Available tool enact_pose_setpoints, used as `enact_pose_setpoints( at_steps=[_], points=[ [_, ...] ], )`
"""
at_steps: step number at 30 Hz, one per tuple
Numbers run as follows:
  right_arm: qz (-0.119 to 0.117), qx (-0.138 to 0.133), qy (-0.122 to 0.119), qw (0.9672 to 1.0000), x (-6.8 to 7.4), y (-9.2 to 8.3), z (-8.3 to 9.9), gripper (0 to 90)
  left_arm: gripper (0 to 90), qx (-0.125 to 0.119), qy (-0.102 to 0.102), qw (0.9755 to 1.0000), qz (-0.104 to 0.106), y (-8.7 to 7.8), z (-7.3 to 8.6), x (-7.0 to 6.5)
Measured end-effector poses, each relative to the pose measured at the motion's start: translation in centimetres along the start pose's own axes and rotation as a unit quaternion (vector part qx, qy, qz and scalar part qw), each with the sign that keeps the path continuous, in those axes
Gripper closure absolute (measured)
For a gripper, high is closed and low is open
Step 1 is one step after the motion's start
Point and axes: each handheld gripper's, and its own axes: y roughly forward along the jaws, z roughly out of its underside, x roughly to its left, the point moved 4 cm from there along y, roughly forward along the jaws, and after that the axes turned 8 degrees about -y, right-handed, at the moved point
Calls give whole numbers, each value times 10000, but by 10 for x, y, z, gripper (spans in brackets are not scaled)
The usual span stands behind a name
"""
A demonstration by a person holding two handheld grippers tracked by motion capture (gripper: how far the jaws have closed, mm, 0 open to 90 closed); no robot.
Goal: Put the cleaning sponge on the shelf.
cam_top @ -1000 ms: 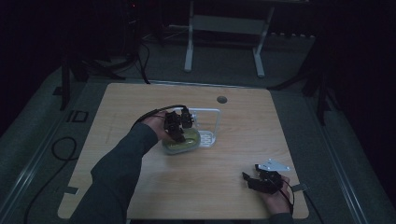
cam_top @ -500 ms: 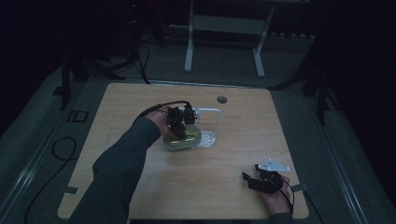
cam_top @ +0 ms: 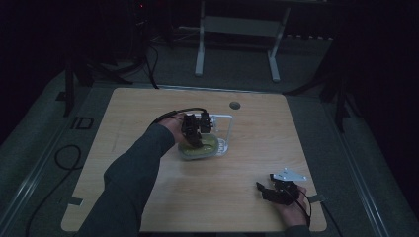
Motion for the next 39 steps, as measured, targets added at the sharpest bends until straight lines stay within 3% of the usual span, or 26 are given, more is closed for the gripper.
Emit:
enact_pose_setpoints(
  at_steps=[20,27,39],
  points=[
    [-9,2,-5,10000,0,0,0,328,718,41,408,9991,-74,13,-20,-3],
    [-9,0,-5,10000,0,0,0,328,717,50,557,9980,-289,18,-24,-2],
    [-9,-1,-7,10000,0,0,0,328,717,90,637,9971,-397,25,-25,0]
  ],
)
